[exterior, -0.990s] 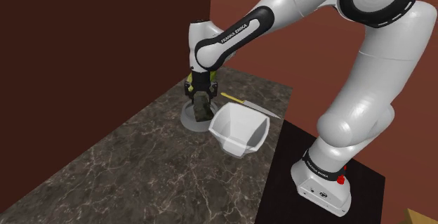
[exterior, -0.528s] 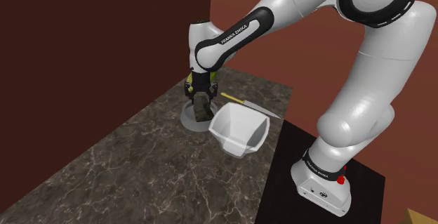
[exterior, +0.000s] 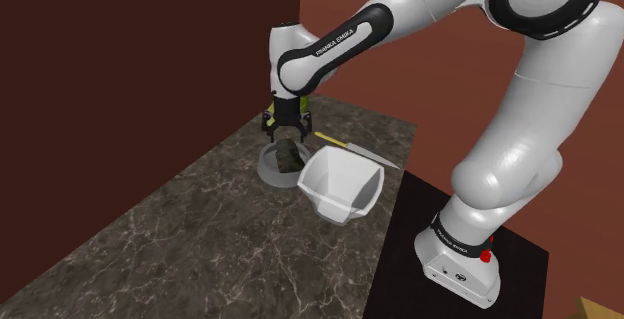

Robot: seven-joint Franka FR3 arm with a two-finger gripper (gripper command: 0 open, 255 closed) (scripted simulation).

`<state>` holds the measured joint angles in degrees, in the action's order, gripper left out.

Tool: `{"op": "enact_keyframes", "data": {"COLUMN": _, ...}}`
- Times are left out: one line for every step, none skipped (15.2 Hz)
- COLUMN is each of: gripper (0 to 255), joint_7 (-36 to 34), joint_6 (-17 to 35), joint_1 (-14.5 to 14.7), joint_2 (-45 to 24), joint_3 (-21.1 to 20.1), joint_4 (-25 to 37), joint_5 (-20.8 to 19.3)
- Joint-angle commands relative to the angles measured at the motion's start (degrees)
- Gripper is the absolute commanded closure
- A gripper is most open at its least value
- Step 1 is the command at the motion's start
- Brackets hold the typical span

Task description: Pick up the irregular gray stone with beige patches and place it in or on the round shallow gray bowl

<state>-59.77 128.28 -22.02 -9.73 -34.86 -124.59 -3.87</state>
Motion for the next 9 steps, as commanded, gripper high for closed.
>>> {"op": "enact_keyframes", "data": {"gripper": 0, "joint_7": 0.9, "joint_6": -3.5, "joint_1": -0.3, "joint_2": 2.0, "joint_3": -0.5, "joint_4": 1.8, "joint_5": 1.6}}
{"op": "enact_keyframes", "data": {"gripper": 0, "joint_7": 1.3, "joint_6": -4.9, "joint_1": -0.5, "joint_2": 2.9, "joint_3": -0.6, "joint_4": 2.6, "joint_5": 2.2}}
{"op": "enact_keyframes", "data": {"gripper": 0, "joint_7": 1.3, "joint_6": -4.9, "joint_1": -0.5, "joint_2": 2.9, "joint_3": -0.5, "joint_4": 2.6, "joint_5": 2.2}}
{"op": "enact_keyframes", "data": {"gripper": 0, "joint_7": 1.3, "joint_6": -4.9, "joint_1": -0.5, "joint_2": 2.9, "joint_3": -0.5, "joint_4": 2.6, "joint_5": 2.2}}
{"op": "enact_keyframes", "data": {"gripper": 0, "joint_7": 1.3, "joint_6": -4.9, "joint_1": -0.5, "joint_2": 2.9, "joint_3": -0.5, "joint_4": 2.6, "joint_5": 2.2}}
{"op": "enact_keyframes", "data": {"gripper": 0, "joint_7": 1.3, "joint_6": -4.9, "joint_1": -0.5, "joint_2": 2.9, "joint_3": -0.5, "joint_4": 2.6, "joint_5": 2.2}}
{"op": "enact_keyframes", "data": {"gripper": 0, "joint_7": 1.3, "joint_6": -4.9, "joint_1": -0.5, "joint_2": 2.9, "joint_3": -0.5, "joint_4": 2.6, "joint_5": 2.2}}
{"op": "enact_keyframes", "data": {"gripper": 0, "joint_7": 1.3, "joint_6": -4.9, "joint_1": -0.5, "joint_2": 2.9, "joint_3": -0.5, "joint_4": 2.6, "joint_5": 2.2}}
{"op": "enact_keyframes", "data": {"gripper": 0, "joint_7": 1.3, "joint_6": -4.9, "joint_1": -0.5, "joint_2": 2.9, "joint_3": -0.5, "joint_4": 2.6, "joint_5": 2.2}}
